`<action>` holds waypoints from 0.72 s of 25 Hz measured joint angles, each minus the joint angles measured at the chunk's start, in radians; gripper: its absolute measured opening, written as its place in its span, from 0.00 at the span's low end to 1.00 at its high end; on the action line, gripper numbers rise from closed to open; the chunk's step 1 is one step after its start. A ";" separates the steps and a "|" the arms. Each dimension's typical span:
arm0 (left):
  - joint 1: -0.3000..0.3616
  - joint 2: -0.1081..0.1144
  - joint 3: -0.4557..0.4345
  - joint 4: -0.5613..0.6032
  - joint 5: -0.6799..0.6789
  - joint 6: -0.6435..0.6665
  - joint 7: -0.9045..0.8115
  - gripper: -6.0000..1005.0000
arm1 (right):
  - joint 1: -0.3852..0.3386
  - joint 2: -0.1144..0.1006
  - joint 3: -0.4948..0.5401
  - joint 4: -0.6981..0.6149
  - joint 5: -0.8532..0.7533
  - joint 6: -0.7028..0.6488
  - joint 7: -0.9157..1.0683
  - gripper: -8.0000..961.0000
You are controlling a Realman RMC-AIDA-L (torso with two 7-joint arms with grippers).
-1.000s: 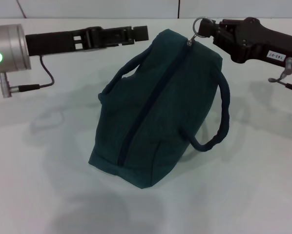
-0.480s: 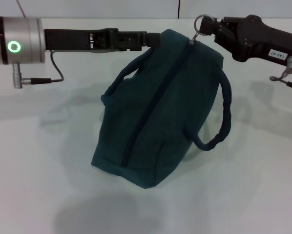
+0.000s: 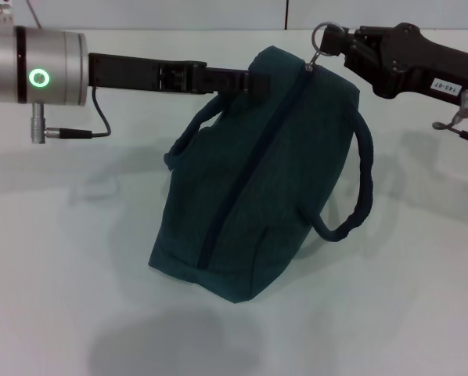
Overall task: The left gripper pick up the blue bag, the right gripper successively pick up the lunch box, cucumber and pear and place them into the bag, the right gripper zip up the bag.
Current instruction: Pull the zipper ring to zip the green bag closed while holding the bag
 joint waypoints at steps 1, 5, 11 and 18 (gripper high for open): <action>0.003 -0.001 0.002 0.004 0.000 0.000 0.000 0.79 | 0.000 0.000 0.000 0.000 0.000 -0.001 0.000 0.01; 0.005 -0.002 0.016 0.009 0.002 -0.001 0.005 0.77 | 0.000 0.001 0.000 0.001 0.000 -0.004 0.000 0.01; 0.005 -0.002 0.053 0.009 0.009 -0.003 0.009 0.71 | -0.001 0.001 0.000 0.001 0.000 -0.010 0.000 0.01; 0.004 -0.003 0.049 0.010 0.002 -0.007 0.009 0.42 | -0.002 0.001 0.000 0.016 0.000 -0.022 0.000 0.01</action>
